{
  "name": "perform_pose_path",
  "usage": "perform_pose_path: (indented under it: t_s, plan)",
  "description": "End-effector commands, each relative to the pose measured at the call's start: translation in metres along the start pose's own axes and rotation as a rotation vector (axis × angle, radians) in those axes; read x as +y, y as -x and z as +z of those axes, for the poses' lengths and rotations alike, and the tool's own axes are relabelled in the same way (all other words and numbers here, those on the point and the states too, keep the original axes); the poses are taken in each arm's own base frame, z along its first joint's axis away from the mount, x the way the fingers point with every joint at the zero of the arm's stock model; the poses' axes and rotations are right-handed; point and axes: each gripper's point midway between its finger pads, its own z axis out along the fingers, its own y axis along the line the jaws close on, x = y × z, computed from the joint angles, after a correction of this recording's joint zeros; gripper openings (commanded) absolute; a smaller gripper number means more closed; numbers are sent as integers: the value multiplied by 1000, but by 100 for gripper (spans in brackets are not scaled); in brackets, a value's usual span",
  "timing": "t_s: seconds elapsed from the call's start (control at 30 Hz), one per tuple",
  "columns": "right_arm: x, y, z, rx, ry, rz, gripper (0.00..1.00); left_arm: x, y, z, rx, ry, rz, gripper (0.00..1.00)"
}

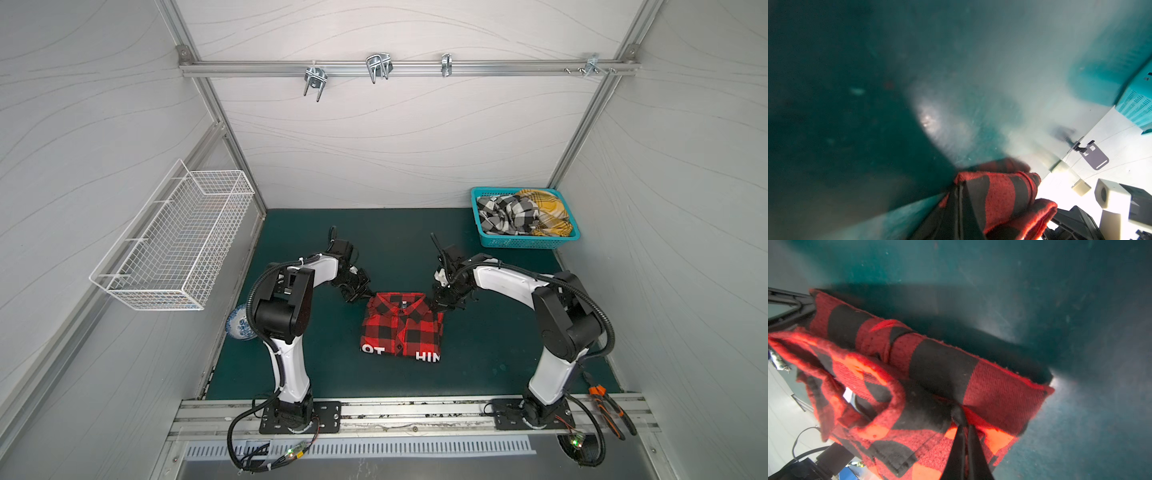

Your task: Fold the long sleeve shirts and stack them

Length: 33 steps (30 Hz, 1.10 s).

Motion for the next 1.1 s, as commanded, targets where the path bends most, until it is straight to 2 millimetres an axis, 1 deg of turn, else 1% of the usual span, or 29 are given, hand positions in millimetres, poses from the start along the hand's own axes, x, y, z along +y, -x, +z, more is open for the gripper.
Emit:
perform_pose_path:
  t_s: [0.0, 0.1, 0.2, 0.3, 0.4, 0.5, 0.6, 0.67, 0.77, 0.83, 0.87, 0.9, 0.93, 0.97, 1.0, 1.03, 1.07]
  plan:
    - [-6, 1, -18, -54, -20, 32, 2, 12, 6, 6, -20, 68, -9, 0]
    - [-14, 4, -27, -86, -34, 66, 0, 16, 7, 4, -35, 98, 0, 0]
    - [-20, 3, -34, -112, -46, 85, 0, 19, 7, 1, -52, 117, 6, 0]
    - [-22, 4, -36, -115, -62, 91, 0, 21, 7, 1, -57, 136, 15, 0]
    - [-27, 4, -31, -108, -75, 100, 0, 22, 6, 1, -57, 142, 15, 0]
    - [-23, 6, -15, -63, -53, 95, 0, 18, 4, 3, -51, 141, 31, 0]
    - [-24, 14, -3, -50, -55, 94, 1, 17, 2, 3, -45, 148, 38, 0]
    - [-27, 18, 1, -40, -80, 89, 0, 16, 3, 0, -51, 154, 47, 0]
    - [-39, 23, -1, -40, -139, 97, 0, 17, 6, -9, -79, 182, 58, 0]
    - [-41, 23, -2, -43, -145, 97, 0, 16, 8, -14, -93, 186, 59, 0]
    - [-40, 23, -2, -39, -143, 89, 5, 15, 9, -15, -94, 189, 62, 0]
    - [-37, 23, -2, -31, -132, 82, 17, 13, 8, -16, -87, 186, 65, 0]
    - [-31, 24, -4, -25, -113, 69, 31, 8, 7, -18, -79, 171, 69, 0]
    - [-26, 24, -8, -30, -101, 52, 36, 3, 6, -22, -75, 159, 68, 0]
    - [-19, 25, -16, -47, -95, 30, 36, -4, 5, -30, -89, 146, 72, 8]
    - [-16, 24, -26, -67, -105, 14, 36, -11, 4, -40, -111, 132, 79, 13]
    - [-13, 24, -39, -101, -129, -4, 37, -18, 2, -53, -139, 115, 88, 18]
